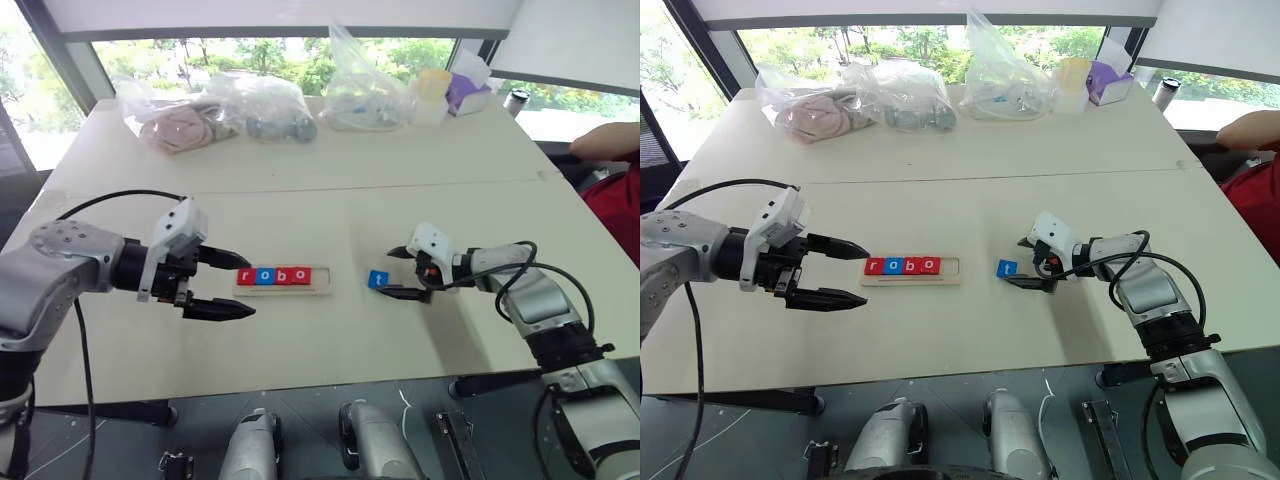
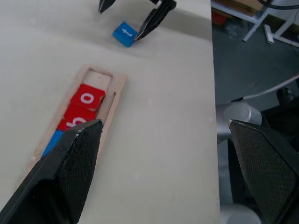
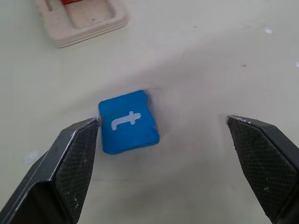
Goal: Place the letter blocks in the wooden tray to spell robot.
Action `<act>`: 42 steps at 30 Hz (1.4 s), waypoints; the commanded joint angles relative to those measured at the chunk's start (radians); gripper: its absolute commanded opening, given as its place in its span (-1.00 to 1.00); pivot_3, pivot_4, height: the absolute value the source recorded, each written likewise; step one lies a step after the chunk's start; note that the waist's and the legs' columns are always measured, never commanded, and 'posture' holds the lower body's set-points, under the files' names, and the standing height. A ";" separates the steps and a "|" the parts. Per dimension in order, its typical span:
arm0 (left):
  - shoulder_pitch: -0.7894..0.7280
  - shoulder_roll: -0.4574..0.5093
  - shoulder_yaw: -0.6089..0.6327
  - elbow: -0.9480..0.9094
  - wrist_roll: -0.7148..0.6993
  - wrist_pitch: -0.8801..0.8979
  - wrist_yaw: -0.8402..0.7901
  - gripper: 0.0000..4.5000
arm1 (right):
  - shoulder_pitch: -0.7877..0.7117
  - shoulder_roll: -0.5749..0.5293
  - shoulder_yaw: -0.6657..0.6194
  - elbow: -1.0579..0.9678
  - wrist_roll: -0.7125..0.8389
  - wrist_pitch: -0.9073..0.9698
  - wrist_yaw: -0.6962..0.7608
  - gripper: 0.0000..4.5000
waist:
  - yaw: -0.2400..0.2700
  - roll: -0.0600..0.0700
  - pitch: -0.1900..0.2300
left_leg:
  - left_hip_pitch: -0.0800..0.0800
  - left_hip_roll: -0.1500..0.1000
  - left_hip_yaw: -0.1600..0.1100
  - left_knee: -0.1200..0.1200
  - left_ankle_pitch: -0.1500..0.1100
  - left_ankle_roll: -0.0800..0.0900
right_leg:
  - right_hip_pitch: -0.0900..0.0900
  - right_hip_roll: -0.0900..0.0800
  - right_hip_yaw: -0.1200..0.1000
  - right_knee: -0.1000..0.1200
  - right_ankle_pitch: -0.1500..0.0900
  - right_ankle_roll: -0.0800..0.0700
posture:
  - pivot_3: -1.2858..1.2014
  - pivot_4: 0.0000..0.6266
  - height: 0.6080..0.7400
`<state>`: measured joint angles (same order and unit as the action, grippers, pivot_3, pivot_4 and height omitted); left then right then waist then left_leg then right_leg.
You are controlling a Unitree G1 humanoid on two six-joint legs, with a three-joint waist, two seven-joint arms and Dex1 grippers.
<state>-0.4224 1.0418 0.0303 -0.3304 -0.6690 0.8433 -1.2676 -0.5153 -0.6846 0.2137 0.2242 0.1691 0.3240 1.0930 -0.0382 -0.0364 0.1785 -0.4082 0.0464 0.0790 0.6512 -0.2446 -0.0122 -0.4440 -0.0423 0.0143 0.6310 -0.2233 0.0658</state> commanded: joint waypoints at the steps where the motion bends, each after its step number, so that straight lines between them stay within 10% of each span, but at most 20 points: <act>1: -0.007 0.012 0.039 -0.018 -0.017 -0.003 0.009 1.00 | 0.011 0.006 -0.008 -0.024 -0.004 -0.004 0.003 0.98 | 0.001 0.000 0.000 | 0.000 0.000 0.000 0.000 0.000 0.000 | 0.000 0.000 0.000 0.000 0.000 0.000 | 0.03 -0.52 1.00; 7: -0.016 0.010 0.026 -0.005 -0.008 -0.011 0.012 1.00 | 0.027 0.028 -0.019 -0.022 -0.003 0.016 -0.036 0.98 | -0.002 0.000 0.000 | 0.000 0.000 0.000 0.000 0.000 0.000 | 0.000 0.000 0.000 0.000 0.000 0.000 | 0.03 -0.52 1.00; 15: -0.034 0.015 0.008 0.028 0.017 -0.031 -0.002 1.00 | 0.025 0.048 -0.044 -0.020 0.008 0.034 -0.057 -0.50 | -0.001 0.000 0.000 | 0.001 0.000 0.000 0.000 0.000 0.000 | 0.000 0.000 0.000 0.001 0.000 0.000 | 0.03 -0.52 1.00; 42: 0.035 0.041 0.026 0.069 0.111 -0.118 0.013 1.00 | -0.276 0.182 0.254 -0.140 -0.135 0.236 0.021 -0.50 | 0.023 0.001 0.000 | -0.001 0.001 0.003 0.002 0.000 0.000 | -0.002 0.000 0.000 0.001 0.001 -0.001 | 0.03 -0.52 1.00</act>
<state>-0.3854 1.0793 0.0184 -0.2379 -0.5450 0.7201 -1.2599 -0.7678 -0.4970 0.4694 0.0952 0.0412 0.5624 1.1074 -0.0148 -0.0356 0.1789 -0.4088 0.0470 0.0819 0.6528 -0.2446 -0.0124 -0.4457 -0.0426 0.0142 0.6323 -0.2225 0.0646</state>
